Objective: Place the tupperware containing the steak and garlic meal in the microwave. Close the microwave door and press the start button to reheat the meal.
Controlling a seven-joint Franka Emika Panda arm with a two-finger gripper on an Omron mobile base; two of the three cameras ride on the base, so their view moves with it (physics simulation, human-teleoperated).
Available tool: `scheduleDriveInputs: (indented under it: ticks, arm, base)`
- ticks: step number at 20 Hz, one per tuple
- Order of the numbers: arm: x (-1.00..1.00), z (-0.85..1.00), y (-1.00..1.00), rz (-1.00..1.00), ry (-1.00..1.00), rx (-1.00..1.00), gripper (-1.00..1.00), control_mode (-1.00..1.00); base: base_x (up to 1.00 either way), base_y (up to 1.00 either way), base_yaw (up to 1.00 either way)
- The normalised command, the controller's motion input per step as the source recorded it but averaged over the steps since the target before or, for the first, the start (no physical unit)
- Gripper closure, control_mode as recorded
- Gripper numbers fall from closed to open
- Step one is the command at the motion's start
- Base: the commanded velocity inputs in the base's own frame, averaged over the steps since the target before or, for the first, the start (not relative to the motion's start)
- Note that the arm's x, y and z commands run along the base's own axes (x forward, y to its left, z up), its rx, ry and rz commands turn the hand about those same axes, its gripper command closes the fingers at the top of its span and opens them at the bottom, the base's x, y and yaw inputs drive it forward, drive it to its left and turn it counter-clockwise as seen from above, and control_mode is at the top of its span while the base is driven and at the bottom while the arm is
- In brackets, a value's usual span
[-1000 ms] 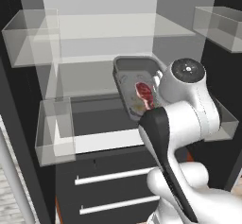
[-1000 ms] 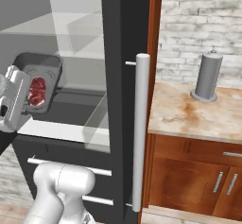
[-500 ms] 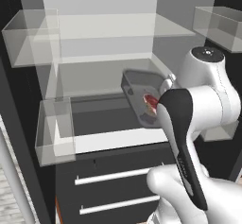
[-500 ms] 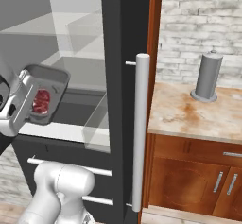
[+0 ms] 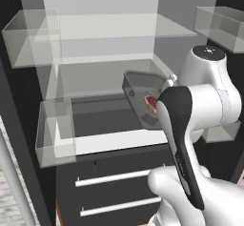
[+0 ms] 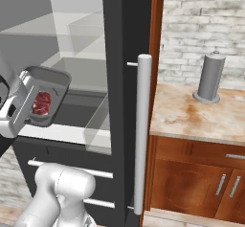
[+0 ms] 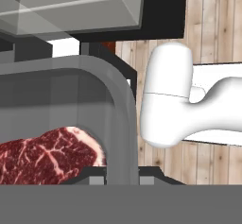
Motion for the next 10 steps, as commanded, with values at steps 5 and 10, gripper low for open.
scheduleDriveInputs:
  ticks: [5,10]
  arm:
    - [-0.41,0.0,0.01,0.0,0.02,-0.01,1.0,-1.0]
    - [-0.78,0.0,0.1,0.0,0.01,-0.05,1.0,-1.0]
  base:
    - [0.0,0.0,0.0]
    - [0.0,0.0,0.0]
